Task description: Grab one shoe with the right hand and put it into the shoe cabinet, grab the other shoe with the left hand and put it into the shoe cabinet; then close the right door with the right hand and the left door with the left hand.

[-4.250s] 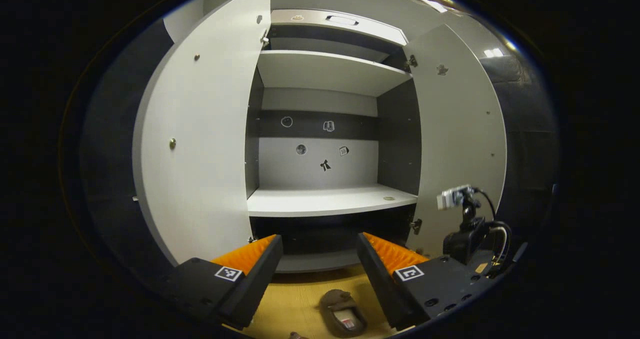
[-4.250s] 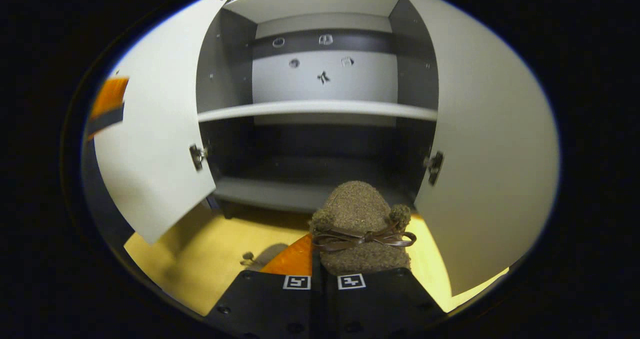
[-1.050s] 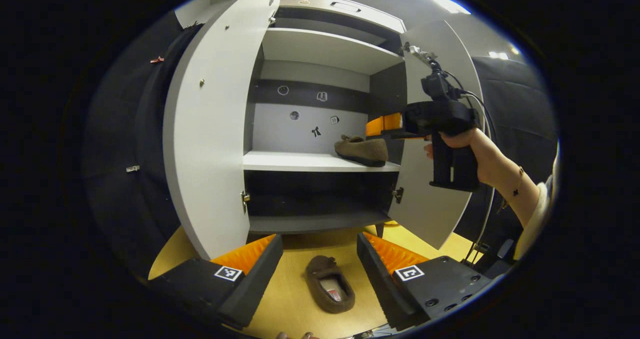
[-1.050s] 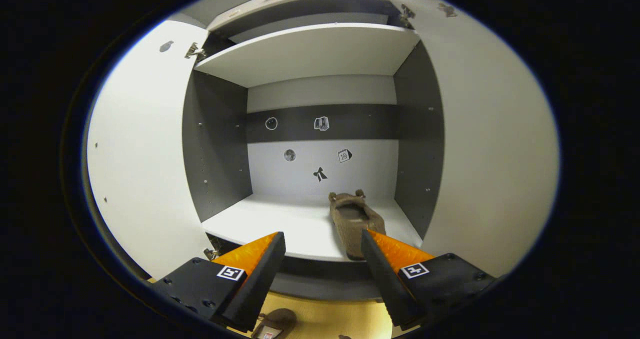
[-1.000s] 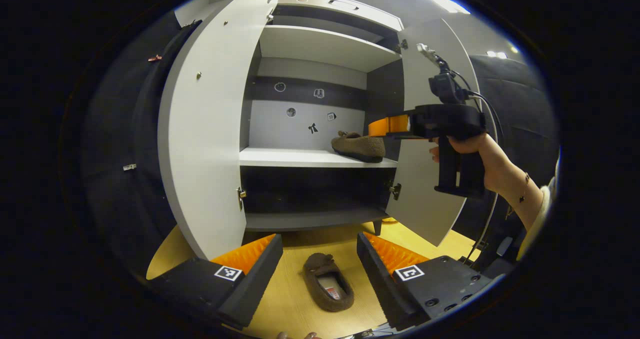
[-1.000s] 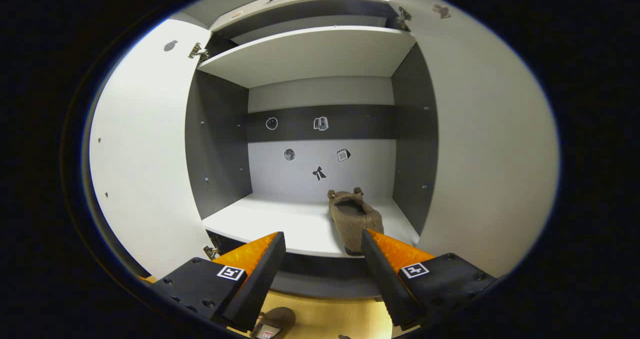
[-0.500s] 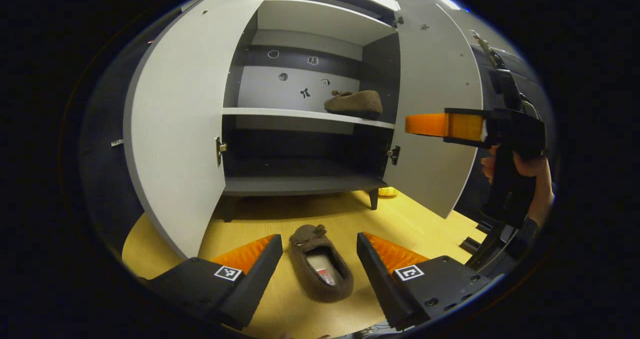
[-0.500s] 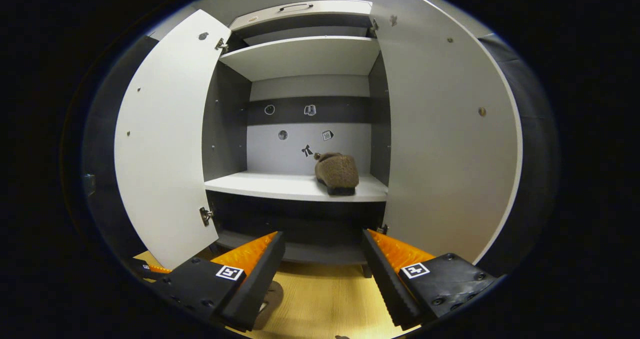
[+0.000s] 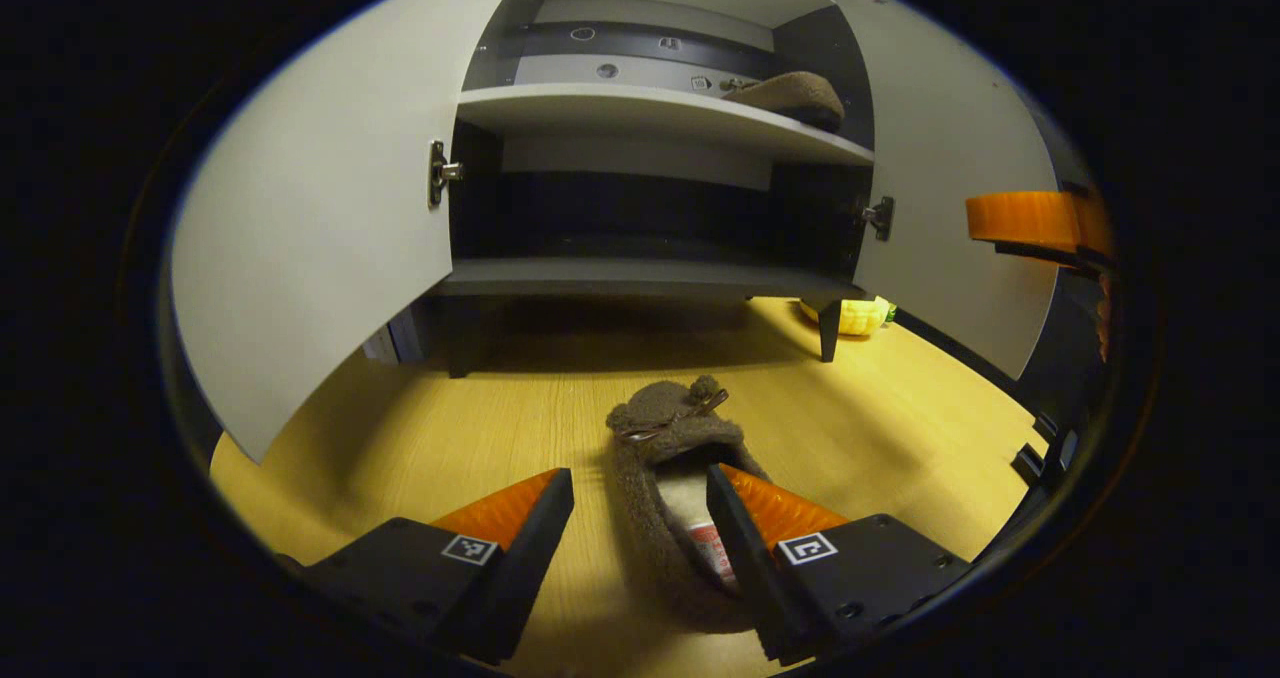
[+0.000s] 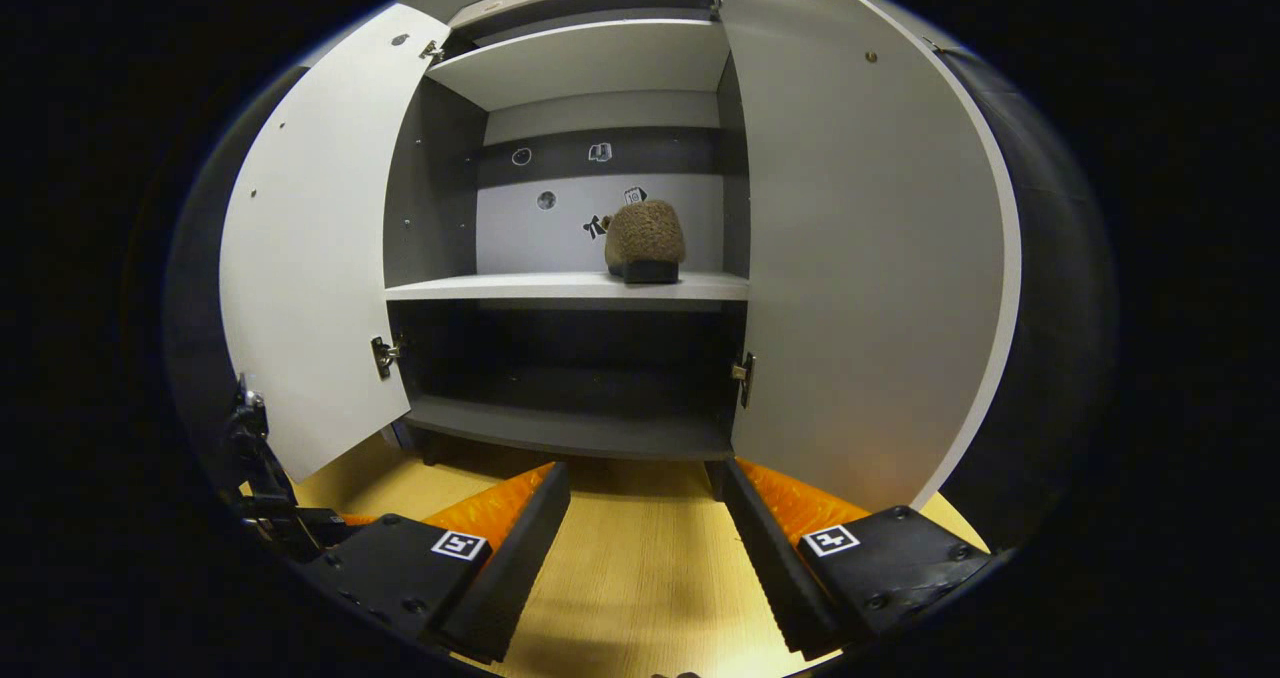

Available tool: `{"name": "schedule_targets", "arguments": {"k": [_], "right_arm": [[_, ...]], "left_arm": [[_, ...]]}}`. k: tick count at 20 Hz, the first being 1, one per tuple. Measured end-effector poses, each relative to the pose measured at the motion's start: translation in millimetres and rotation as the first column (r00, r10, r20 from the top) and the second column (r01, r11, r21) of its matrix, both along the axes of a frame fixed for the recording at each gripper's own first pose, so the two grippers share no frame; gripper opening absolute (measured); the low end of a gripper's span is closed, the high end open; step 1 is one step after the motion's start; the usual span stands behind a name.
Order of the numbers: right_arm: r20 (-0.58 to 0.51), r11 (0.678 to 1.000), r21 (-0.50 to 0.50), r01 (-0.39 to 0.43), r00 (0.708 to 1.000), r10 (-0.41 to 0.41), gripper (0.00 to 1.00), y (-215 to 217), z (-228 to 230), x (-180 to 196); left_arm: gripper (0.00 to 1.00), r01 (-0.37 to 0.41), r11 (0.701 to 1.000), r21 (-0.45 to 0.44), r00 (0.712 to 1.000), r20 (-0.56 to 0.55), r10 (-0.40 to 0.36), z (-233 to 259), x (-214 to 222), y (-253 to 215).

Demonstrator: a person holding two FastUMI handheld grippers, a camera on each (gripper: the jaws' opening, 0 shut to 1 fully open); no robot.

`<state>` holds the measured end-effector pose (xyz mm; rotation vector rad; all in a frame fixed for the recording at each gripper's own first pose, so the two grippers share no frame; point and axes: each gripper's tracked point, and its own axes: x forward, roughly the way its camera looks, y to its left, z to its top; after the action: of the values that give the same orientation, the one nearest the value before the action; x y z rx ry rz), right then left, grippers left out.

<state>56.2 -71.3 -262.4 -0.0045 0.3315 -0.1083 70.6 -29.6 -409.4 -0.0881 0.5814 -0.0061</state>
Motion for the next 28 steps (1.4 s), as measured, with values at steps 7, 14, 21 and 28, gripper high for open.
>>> {"name": "schedule_targets", "arguments": {"k": [7, 14, 21, 28], "right_arm": [[-0.063, 0.999, 0.032, -0.016, 0.998, 0.018, 0.99, 1.1, -27.5, 9.5], [-0.115, 0.998, 0.042, -0.044, 0.992, 0.049, 0.99, 5.6, -52.8, 24.9], [-0.135, 0.997, 0.064, -0.045, 0.989, 0.053, 0.99, 12.7, -61.8, 36.4], [-0.157, 0.997, 0.073, -0.025, 0.987, 0.036, 0.99, 21.4, -53.8, 35.8]], "left_arm": [[0.56, -0.002, 1.0, 0.007, 0.999, -0.035, 0.002, -24.6, 24.5, -0.6], [0.39, -0.006, 1.0, 0.013, 0.999, -0.05, 0.007, -37.5, 46.9, 5.0], [0.07, 0.007, 1.0, 0.011, 0.998, -0.059, -0.006, -37.8, 51.8, 12.3], [0.07, -0.007, 0.997, 0.074, 0.999, 0.033, 0.005, 50.3, 46.1, 26.3]]}}
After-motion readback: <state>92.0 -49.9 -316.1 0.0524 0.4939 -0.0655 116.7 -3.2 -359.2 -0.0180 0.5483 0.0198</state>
